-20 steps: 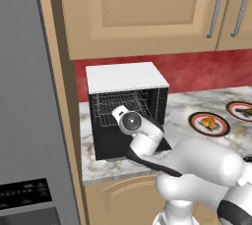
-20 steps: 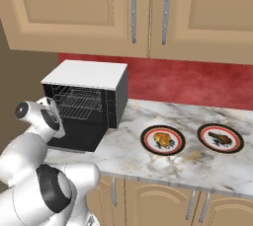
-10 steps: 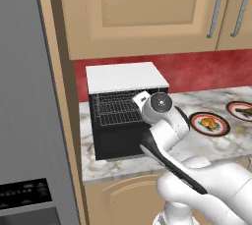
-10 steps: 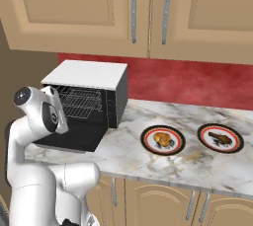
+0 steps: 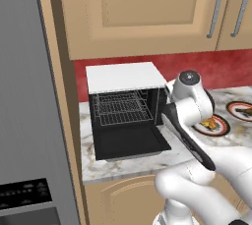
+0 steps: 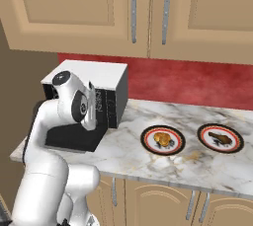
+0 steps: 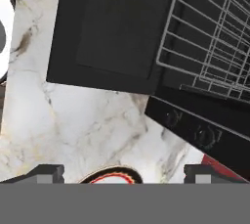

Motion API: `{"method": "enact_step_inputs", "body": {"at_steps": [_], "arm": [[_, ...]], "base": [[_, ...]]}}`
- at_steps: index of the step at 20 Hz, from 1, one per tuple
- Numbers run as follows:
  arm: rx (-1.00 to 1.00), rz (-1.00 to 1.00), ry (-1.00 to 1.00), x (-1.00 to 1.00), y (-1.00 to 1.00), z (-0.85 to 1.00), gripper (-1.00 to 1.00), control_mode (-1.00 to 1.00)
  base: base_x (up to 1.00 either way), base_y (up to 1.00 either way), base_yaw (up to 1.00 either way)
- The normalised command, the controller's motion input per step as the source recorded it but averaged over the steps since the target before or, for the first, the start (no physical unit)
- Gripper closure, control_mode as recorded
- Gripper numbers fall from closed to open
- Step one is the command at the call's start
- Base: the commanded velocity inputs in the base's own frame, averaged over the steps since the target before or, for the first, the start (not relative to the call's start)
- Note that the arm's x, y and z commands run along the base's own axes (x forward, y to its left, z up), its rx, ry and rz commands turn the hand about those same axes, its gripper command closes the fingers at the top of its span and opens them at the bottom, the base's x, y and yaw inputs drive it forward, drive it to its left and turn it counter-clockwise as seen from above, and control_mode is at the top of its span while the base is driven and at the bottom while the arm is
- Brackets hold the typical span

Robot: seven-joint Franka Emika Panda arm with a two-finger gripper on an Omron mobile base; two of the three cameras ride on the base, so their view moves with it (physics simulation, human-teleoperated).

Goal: Open the toaster oven door. Place the bread on the top rack in the toaster oven and place the chicken drumstick on the bottom rack.

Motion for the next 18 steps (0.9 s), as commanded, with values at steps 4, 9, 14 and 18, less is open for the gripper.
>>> {"method": "enact_step_inputs", "body": {"at_steps": [4, 9, 14, 18], "arm": [[0.01, -0.04, 0.39, 0.75, -1.0, -0.01, -1.0, -1.0], [0.0, 0.16, 0.31, 0.68, -1.0, -0.08, -1.0, -1.0], [0.01, 0.31, 0.14, 0.38, -1.0, -0.04, -1.0, -1.0], [0.02, 0.3, 0.2, 0.04, -0.99, -0.62, -1.0, -1.0]], "base": [[0.0, 0.0, 0.0], [0.0, 0.0, 0.0], [0.0, 0.0, 0.0], [0.0, 0.0, 0.0]]}}
